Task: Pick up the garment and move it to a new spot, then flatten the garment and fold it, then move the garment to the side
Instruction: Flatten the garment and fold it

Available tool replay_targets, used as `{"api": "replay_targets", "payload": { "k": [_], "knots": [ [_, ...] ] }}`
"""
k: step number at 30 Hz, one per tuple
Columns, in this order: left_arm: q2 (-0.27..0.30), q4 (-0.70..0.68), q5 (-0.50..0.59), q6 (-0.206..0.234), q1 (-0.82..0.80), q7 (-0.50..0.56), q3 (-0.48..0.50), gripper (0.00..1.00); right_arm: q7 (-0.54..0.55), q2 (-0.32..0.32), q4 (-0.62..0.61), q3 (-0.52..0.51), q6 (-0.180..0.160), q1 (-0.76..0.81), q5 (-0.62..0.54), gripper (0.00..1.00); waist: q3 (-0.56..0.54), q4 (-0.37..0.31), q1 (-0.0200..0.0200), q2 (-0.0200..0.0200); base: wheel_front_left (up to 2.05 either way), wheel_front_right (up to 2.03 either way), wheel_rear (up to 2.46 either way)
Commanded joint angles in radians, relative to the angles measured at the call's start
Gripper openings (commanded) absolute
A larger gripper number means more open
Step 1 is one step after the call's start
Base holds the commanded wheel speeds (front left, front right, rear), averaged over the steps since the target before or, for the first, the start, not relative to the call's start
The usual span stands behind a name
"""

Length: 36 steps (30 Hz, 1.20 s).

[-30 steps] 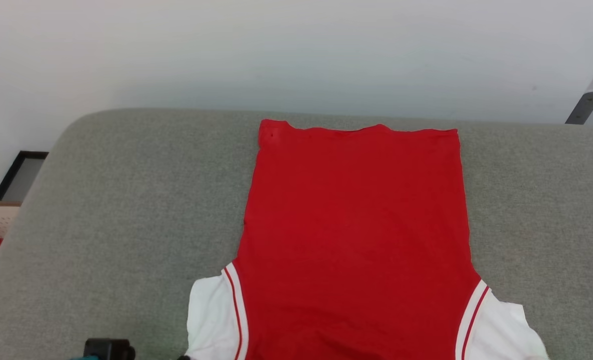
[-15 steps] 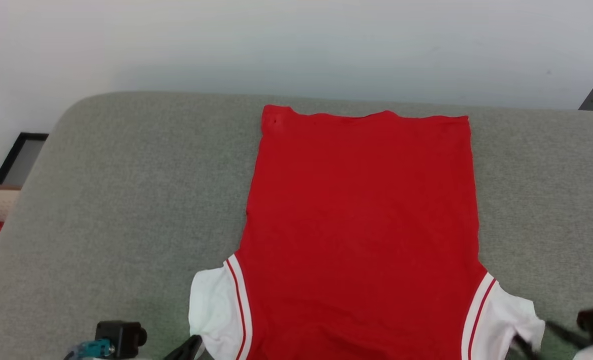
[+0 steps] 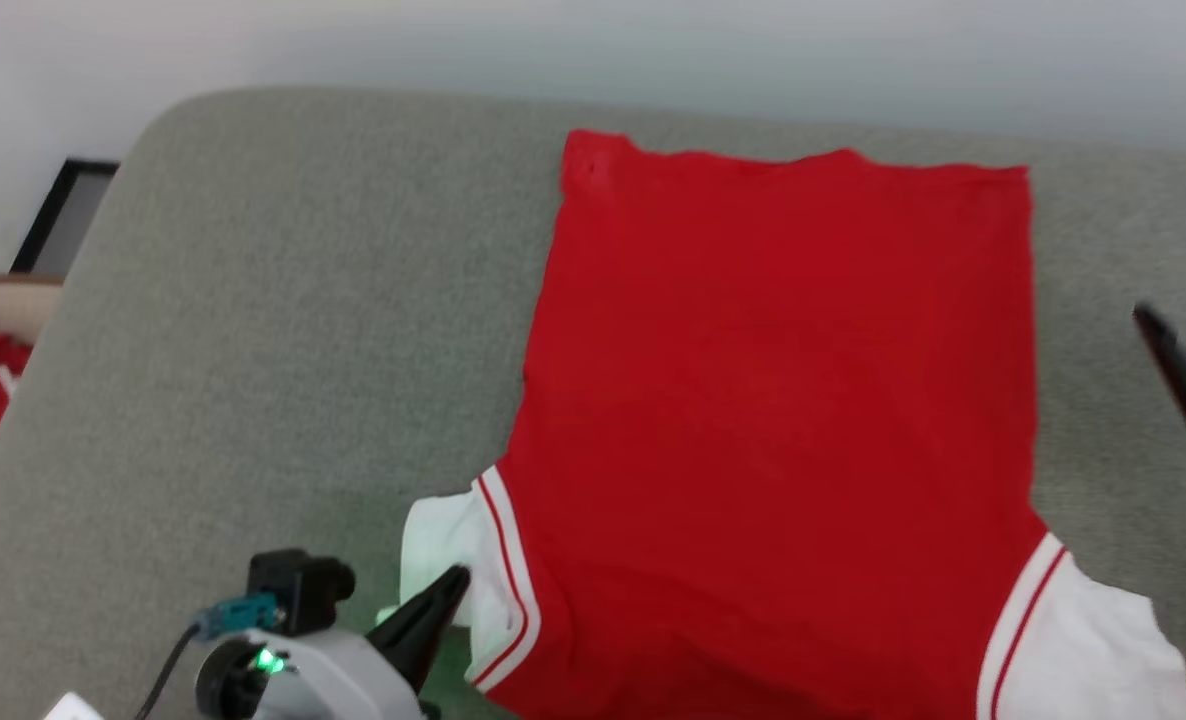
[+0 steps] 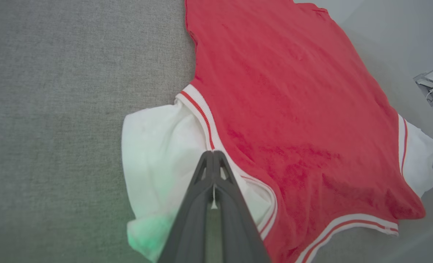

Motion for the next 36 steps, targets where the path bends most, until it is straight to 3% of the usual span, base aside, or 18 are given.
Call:
{"api": "replay_targets", "payload": {
  "k": [1, 7, 15, 22, 32, 33, 34, 35, 36],
  "knots": [
    [-0.013, 0.008, 0.014, -0.011, -0.022, -0.001, 0.001, 0.00, -0.014, 0.001, 0.052, 0.016, -0.001, -0.063, -0.008, 1.00, 0.069, 0.056, -0.0001, 0.0000, 0.00, 0.00, 0.00],
    [-0.073, 0.043, 0.046, -0.052, -0.091, 0.005, -0.011, 0.00, -0.023, 0.010, 0.333, 0.083, -0.001, -0.343, -0.003, 1.00, 0.155, 0.119, -0.0001, 0.0000, 0.00, 0.00, 0.00],
    [-0.155, 0.099, 0.079, -0.111, -0.167, 0.012, -0.035, 0.00, 0.065, 0.009, 0.667, 0.162, -0.001, -0.606, 0.024, 1.00, 0.234, 0.198, -0.0001, 0.0000, 0.00, 0.00, 0.00],
    [-0.210, 0.144, 0.092, -0.153, -0.197, 0.017, -0.057, 0.00, 0.079, -0.013, 0.873, 0.178, -0.001, -0.716, -0.001, 1.00, 0.263, 0.260, -0.0001, 0.0000, 0.00, 0.00, 0.00],
    [-0.233, 0.185, 0.083, -0.173, -0.199, 0.012, -0.061, 0.00, 0.198, 0.026, 1.084, 0.178, 0.000, -0.752, -0.018, 1.00, 0.279, 0.287, -0.0001, 0.0000, 0.00, 0.00, 0.00],
    [-0.234, 0.188, 0.082, -0.174, -0.198, 0.010, -0.060, 0.00, 0.222, 0.032, 1.106, 0.180, 0.000, -0.754, -0.023, 0.81, 0.279, 0.285, -0.0001, 0.0000, 0.00, 0.00, 0.00],
    [-0.233, 0.191, 0.082, -0.176, -0.198, 0.008, -0.059, 0.00, 0.249, 0.036, 1.123, 0.189, 0.000, -0.754, -0.031, 0.06, 0.279, 0.284, -0.0001, 0.0000, 0.00, 0.00, 0.00],
    [-0.233, 0.194, 0.080, -0.176, -0.198, 0.007, -0.058, 0.00, 0.275, 0.040, 1.136, 0.197, 0.000, -0.753, -0.037, 0.00, 0.278, 0.281, -0.0001, 0.0000, 0.00, 0.00, 0.00],
    [-0.233, 0.198, 0.079, -0.175, -0.198, 0.008, -0.057, 0.00, 0.283, 0.038, 1.148, 0.194, 0.000, -0.754, -0.037, 0.00, 0.275, 0.279, -0.0001, 0.0000, 0.00, 0.00, 0.00]
  ]
}}
